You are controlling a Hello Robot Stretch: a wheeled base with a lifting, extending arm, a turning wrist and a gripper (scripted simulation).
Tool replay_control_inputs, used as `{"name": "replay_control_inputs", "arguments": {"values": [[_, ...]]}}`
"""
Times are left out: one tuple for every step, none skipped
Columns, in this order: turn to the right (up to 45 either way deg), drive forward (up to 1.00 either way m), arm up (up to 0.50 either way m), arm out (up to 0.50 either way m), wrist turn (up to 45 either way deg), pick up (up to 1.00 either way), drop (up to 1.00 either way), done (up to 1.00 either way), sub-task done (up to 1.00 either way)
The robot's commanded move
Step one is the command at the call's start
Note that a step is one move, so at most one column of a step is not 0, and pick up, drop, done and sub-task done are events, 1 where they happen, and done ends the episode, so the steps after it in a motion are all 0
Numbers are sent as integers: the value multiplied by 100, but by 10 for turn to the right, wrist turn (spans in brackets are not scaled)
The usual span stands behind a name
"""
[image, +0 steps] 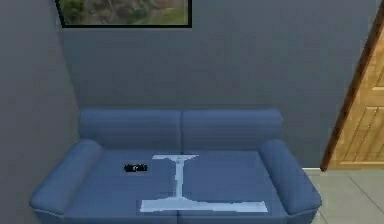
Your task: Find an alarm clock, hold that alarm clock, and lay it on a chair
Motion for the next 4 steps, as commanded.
{"name": "replay_control_inputs", "arguments": {"values": [[450,0,0,0,0,0,0,0,0],[450,0,0,0,0,0,0,0,0],[30,0,0,0,0,0,0,0,0],[0,100,0,0,0,0,0,0,0]]}}
